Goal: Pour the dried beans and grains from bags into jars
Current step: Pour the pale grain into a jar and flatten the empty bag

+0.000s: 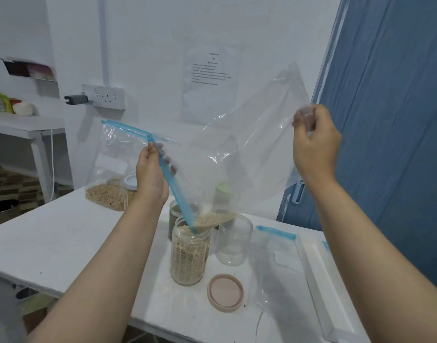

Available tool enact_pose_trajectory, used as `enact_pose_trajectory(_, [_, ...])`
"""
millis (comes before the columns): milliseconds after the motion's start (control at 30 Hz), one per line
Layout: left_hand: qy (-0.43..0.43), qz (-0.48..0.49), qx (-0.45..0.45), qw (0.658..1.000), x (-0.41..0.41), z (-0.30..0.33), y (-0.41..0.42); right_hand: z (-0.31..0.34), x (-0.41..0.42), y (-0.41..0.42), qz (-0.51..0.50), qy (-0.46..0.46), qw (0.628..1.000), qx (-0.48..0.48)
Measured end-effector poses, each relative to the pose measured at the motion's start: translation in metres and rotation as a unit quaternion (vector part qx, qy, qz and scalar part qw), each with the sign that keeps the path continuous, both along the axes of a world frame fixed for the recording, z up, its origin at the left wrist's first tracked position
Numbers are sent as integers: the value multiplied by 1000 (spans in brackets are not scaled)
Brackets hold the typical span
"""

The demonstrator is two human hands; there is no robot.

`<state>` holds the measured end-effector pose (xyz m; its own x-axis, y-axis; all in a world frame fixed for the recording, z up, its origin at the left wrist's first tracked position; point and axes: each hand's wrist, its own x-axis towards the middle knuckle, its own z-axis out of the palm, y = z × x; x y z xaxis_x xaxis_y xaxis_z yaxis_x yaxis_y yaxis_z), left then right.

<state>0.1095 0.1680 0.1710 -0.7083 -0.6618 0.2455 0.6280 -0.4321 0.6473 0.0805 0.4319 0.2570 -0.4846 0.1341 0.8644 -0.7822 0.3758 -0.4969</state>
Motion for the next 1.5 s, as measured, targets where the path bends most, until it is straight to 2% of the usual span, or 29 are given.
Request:
enact_pose_trajectory(667, [16, -4, 20, 1000, 3, -6, -14, 13, 3, -20, -1, 8, 1000, -3])
enact_pose_trajectory(767, [16, -5, 24, 1000, 3, -8, -17, 11, 3, -21, 8, -29, 1000, -1])
enact_pose_trajectory(867, [11, -9, 30, 999, 3, -10, -19, 11, 3, -21, 8, -80, 995, 60])
enact_pose_trajectory(967, [10, -21, 41, 999, 1, -12, -20, 9, 4, -22, -19, -83, 992, 95])
enact_pose_trajectory(1200, [17, -45, 63, 997, -4, -17, -27, 12, 7, -22, -85, -73, 990, 83])
enact_pose_trajectory(1367, [-4, -33, 34, 999, -1, -20, -32, 10, 12, -27, -88, -120, 986, 75])
enact_pose_trajectory(1500, [-30, -13, -13, 999, 4, -29, -38, 8, 13, -30, -64, -113, 989, 76])
